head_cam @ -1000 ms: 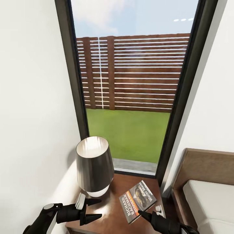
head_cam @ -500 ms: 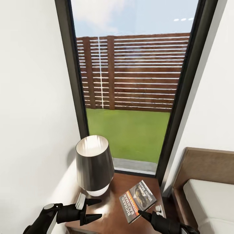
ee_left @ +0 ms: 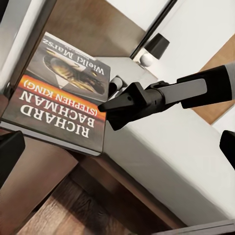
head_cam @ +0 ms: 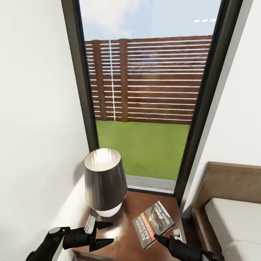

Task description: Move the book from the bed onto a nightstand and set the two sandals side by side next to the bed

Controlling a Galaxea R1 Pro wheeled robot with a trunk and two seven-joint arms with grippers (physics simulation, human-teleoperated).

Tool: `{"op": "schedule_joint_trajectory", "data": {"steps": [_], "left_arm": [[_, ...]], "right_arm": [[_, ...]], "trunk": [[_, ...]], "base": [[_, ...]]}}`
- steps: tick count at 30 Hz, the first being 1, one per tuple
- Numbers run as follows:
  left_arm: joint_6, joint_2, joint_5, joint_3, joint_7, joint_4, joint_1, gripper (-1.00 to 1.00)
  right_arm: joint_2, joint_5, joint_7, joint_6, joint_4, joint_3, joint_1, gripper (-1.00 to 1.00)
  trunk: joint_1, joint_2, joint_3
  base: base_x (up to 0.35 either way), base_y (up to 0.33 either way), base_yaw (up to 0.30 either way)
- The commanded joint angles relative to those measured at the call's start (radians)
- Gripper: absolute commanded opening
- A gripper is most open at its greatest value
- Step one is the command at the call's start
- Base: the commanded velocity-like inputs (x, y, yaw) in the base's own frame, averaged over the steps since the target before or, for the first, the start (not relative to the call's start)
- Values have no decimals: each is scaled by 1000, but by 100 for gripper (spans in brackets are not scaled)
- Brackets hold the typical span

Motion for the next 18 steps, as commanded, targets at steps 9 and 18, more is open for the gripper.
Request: {"op": "schedule_joint_trajectory", "data": {"steps": [9, 18], "left_arm": [[8, -1, -7, 4, -5, -1, -1, 100], [7, -1, -7, 4, -5, -1, -1, 100]], "right_arm": [[1, 1, 3, 10, 0, -6, -1, -100], [1, 1, 3, 10, 0, -6, -1, -100]], "trunk": [[35, -64, -29], [69, -127, -58]], "base": [[0, 0, 0], [0, 0, 0]]}}
